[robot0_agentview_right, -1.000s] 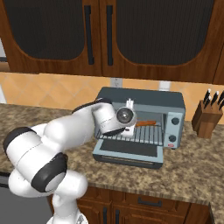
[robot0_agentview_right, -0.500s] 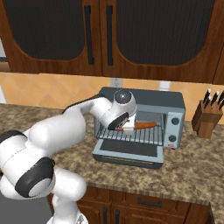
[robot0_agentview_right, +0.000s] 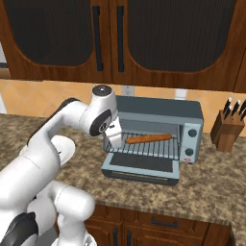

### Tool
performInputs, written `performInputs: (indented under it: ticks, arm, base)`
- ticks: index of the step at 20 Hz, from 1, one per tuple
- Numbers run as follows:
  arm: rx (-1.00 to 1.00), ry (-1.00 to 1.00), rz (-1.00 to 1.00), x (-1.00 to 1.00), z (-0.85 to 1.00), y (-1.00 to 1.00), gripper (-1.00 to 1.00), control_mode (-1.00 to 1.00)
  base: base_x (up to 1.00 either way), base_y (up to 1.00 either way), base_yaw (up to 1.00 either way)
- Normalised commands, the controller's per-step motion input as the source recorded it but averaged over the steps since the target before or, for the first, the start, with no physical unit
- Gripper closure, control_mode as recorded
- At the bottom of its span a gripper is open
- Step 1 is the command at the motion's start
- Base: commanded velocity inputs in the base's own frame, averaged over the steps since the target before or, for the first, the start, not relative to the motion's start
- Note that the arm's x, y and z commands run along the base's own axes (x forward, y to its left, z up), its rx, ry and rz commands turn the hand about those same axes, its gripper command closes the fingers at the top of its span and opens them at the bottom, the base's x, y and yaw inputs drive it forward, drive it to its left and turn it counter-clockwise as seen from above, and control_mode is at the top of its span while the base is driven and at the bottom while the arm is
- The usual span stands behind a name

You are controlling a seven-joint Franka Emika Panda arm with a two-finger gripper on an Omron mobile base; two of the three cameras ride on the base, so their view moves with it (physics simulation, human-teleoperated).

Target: Pick up the kebab skewer and baguette bread, and place them inside the toaster oven. Close the toaster oven door and start by setting the timer.

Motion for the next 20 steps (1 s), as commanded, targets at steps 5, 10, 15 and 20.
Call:
performInputs:
  ticks: [5,10,15,20]
  arm:
    - [-0.13,0.36,0.54,-0.41,0.10,1.00,-1.00,-1.00]
    - [-0.21,0.26,0.33,-0.05,-0.04,1.00,-1.00,-1.00]
    - [-0.11,0.25,0.24,0.01,-0.12,1.00,-1.00,-1.00]
    - [0.00,0.13,0.09,0.35,-0.19,0.91,-1.00,-1.00]
  base:
    - [0.00,0.00,0.00]
    - [0.00,0.00,0.00]
    - [0.00,0.00,0.00]
    - [0.00,0.00,0.00]
